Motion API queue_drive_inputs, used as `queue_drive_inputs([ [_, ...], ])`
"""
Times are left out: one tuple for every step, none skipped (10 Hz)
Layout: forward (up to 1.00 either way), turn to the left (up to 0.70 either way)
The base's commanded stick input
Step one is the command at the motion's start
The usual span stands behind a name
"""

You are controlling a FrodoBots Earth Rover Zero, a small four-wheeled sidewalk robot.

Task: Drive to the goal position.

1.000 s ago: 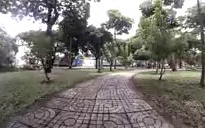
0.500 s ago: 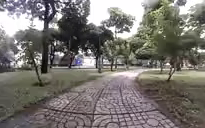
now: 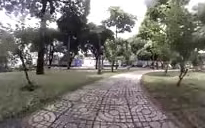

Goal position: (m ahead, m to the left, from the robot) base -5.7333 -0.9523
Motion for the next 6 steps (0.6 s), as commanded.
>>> queue_drive_inputs([
  [1.00,0.00],
  [1.00,0.10],
  [1.00,0.25],
  [1.00,0.00],
  [1.00,0.00],
  [1.00,0.00],
])
